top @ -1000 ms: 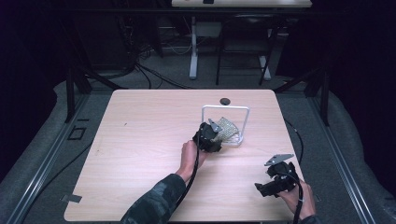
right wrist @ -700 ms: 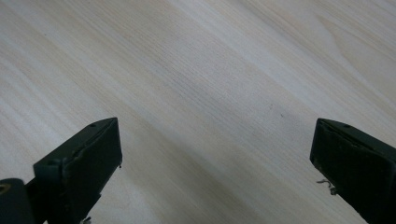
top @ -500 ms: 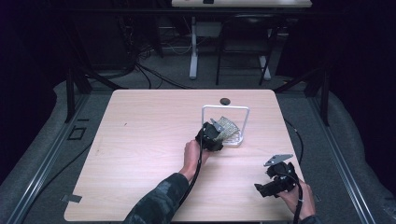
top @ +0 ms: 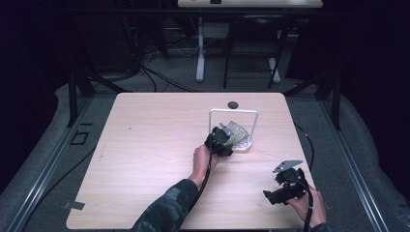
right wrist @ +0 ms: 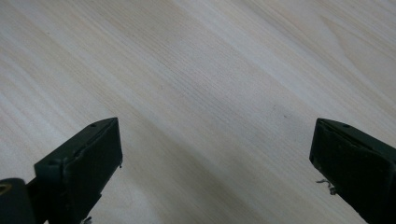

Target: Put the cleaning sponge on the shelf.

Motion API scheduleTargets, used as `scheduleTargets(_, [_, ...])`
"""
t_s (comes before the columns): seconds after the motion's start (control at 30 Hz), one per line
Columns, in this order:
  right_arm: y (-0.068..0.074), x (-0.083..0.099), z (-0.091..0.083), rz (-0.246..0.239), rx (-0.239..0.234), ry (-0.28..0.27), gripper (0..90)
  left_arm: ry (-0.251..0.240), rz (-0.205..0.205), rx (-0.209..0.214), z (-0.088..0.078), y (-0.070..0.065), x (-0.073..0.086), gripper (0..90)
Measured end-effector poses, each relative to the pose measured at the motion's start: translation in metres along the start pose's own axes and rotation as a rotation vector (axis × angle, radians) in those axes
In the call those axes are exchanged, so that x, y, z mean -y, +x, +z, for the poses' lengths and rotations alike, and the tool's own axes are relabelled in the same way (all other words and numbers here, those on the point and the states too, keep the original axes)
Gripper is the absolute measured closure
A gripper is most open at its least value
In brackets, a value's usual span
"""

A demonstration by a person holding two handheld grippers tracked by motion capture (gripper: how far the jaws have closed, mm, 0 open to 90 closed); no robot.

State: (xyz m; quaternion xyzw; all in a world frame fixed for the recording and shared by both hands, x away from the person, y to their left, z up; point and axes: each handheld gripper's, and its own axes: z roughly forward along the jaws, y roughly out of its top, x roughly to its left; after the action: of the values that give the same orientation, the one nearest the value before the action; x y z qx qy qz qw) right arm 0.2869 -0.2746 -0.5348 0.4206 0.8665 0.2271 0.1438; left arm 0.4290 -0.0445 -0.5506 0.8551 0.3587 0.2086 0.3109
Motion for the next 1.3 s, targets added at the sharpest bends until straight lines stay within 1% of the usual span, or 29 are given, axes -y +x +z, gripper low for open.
scheduleTargets(0.2, [0.000,0.000,0.000,-0.009,0.003,-0.005,2.5,0.013,-0.003,-0.013,0.006,-0.002,-0.004,41.7])
scheduleTargets(0.23, [0.000,0.000,0.000,-0.009,0.003,-0.005,2.5,0.022,0.000,-0.017,0.006,-0.003,-0.004,41.7])
scheduleTargets(0.5, [0.001,0.000,0.000,-0.004,-0.004,-0.007,2.7,0.037,0.003,-0.035,0.007,-0.004,-0.006,34.2])
scheduleTargets(0.53, [0.002,0.000,0.000,-0.005,-0.005,-0.008,2.9,0.036,0.005,-0.037,0.007,-0.004,-0.006,34.2])
scheduleTargets(0.57, [0.002,0.000,-0.001,-0.013,-0.003,-0.006,3.0,0.038,0.006,-0.036,0.007,-0.004,-0.006,32.0])
scheduleTargets(0.63, [0.003,0.000,-0.001,-0.017,0.002,-0.006,3.0,0.042,0.011,-0.034,0.007,-0.005,-0.006,29.2])
scheduleTargets(0.67, [0.003,0.000,-0.001,-0.017,0.002,-0.006,3.0,0.042,0.013,-0.035,0.007,-0.006,-0.006,29.2])
scheduleTargets(0.7, [0.003,0.000,-0.001,-0.018,0.002,-0.006,3.0,0.044,0.024,-0.037,0.007,-0.007,-0.007,26.8])
scheduleTargets(0.83, [0.002,0.000,-0.001,-0.014,-0.002,-0.009,3.0,0.050,0.031,-0.036,0.007,-0.008,-0.008,23.5])
scheduleTargets(0.9, [0.002,0.000,-0.001,-0.014,-0.002,-0.009,3.0,0.054,0.036,-0.043,0.006,-0.008,-0.008,22.0])
scheduleTargets(1.07, [0.002,0.000,-0.001,-0.018,0.000,-0.006,3.3,0.050,0.042,-0.042,0.006,-0.009,-0.009,19.1])
scheduleTargets(1.2, [0.003,0.000,-0.001,-0.017,-0.003,-0.006,3.3,0.038,0.035,-0.045,0.004,-0.010,-0.011,16.0])
scheduleTargets(1.3, [0.003,0.000,-0.001,-0.020,-0.001,-0.006,3.3,0.027,0.033,-0.040,0.002,-0.010,-0.011,15.4])
